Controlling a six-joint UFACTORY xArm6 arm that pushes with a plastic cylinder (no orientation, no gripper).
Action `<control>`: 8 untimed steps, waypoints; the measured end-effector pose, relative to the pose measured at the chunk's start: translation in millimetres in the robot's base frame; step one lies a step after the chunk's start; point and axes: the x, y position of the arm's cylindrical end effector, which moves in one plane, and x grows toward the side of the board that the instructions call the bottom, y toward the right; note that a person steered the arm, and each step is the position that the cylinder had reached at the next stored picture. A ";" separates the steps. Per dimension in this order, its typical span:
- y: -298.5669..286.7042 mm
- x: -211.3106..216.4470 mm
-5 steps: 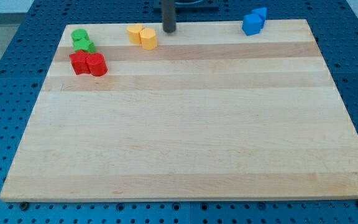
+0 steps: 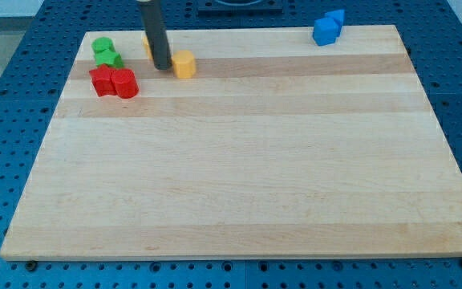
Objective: Move the yellow heart into the red star
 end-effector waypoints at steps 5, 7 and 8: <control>-39.1 -66.0; -57.9 -36.4; -59.9 -30.6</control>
